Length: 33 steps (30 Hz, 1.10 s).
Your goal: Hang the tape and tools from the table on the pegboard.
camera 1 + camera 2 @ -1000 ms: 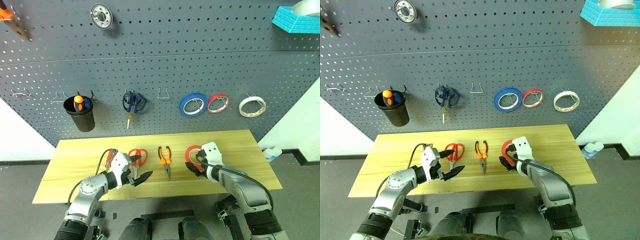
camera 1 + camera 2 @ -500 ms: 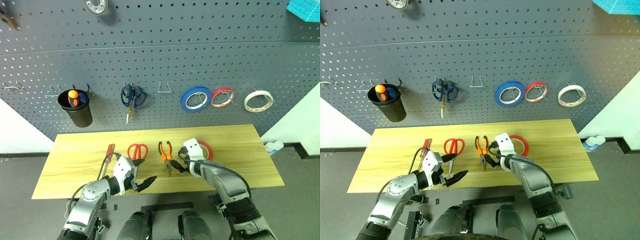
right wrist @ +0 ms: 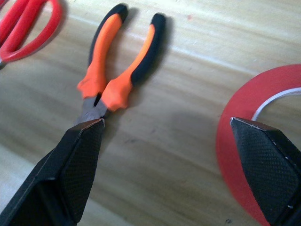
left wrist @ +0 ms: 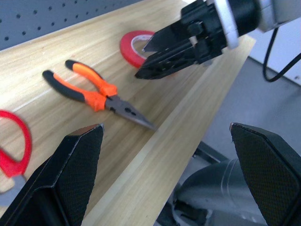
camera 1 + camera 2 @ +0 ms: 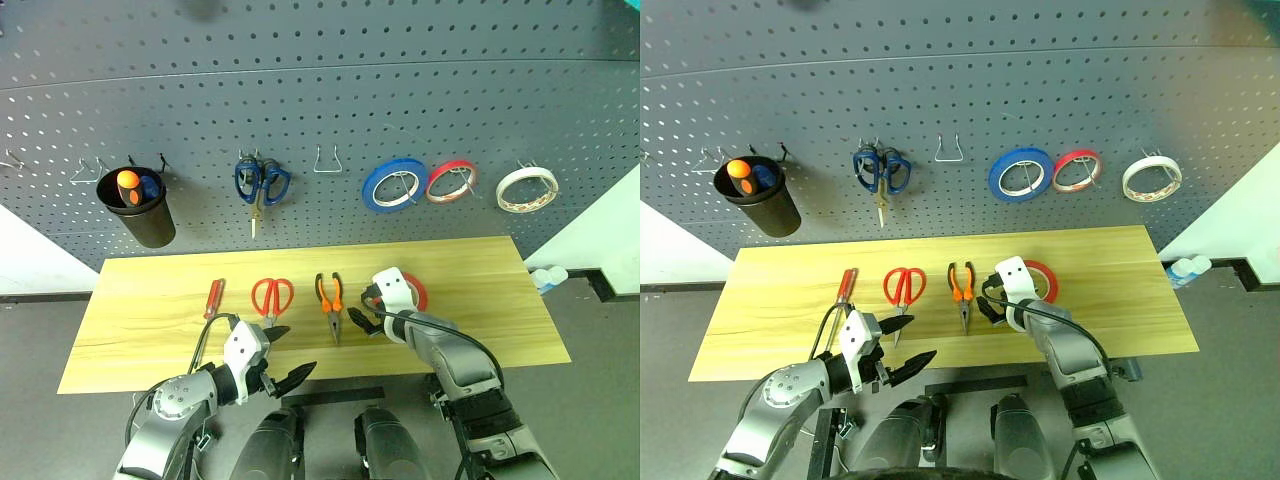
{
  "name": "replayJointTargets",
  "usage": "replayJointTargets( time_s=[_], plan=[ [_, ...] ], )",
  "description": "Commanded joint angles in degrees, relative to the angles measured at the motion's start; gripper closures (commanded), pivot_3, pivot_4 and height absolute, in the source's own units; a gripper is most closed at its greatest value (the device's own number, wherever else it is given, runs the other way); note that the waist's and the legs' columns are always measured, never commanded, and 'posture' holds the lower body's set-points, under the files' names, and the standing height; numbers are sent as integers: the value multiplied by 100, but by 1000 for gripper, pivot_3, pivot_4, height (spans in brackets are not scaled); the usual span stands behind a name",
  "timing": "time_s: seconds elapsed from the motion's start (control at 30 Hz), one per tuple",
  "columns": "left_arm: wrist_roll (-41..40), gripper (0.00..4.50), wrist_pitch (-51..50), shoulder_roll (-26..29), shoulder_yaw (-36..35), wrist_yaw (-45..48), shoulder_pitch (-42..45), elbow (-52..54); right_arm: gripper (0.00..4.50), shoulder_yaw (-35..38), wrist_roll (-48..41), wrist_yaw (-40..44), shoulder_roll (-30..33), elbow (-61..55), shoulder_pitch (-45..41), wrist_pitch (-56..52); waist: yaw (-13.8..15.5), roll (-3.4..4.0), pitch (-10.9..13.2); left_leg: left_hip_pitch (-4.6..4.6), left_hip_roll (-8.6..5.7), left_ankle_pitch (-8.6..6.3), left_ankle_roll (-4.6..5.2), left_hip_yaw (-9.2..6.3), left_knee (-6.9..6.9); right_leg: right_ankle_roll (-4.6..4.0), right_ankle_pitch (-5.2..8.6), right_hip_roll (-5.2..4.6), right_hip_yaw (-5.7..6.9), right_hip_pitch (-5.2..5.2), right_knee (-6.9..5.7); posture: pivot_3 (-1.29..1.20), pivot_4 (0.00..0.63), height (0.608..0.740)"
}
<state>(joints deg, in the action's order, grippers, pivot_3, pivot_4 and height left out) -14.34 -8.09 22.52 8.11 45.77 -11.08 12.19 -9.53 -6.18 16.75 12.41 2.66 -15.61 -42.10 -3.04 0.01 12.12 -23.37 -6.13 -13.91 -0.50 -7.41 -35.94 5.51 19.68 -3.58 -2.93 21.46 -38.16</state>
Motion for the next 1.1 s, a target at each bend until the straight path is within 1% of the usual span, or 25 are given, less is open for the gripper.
replayJointTargets(
  time_s=[0.03,0.33,0.63,0.87,1.1],
  plan=[
    [-97,0,-37,57,-30,-40,-43,257,21,95,58,-58,-38,10,-56,108,-19,-4,8,0,0,0,0,0,1,0,0,0,0,1,0,-85,253,717],
    [-198,0,-269,125,-30,-139,-106,741,21,213,161,-313,-123,276,-205,82,-96,-16,57,-1,0,0,0,0,1,0,0,0,1,1,-1,-69,263,717],
    [-268,0,-406,220,-25,-209,-172,1000,21,216,235,-389,-164,570,-300,64,-91,-20,103,-5,0,0,0,0,5,0,0,0,1,8,0,-59,267,717],
    [-298,0,-512,252,-26,-283,-243,1229,21,108,383,-471,-198,786,-270,-318,-98,-28,173,-7,0,0,0,0,5,0,0,0,0,9,0,-58,291,717],
    [-378,0,-663,252,-52,-426,-299,1570,21,-55,568,-496,-207,935,-173,-438,-91,-65,207,-6,1,0,0,0,1,0,0,-1,0,11,1,-56,312,717]
  ],
)
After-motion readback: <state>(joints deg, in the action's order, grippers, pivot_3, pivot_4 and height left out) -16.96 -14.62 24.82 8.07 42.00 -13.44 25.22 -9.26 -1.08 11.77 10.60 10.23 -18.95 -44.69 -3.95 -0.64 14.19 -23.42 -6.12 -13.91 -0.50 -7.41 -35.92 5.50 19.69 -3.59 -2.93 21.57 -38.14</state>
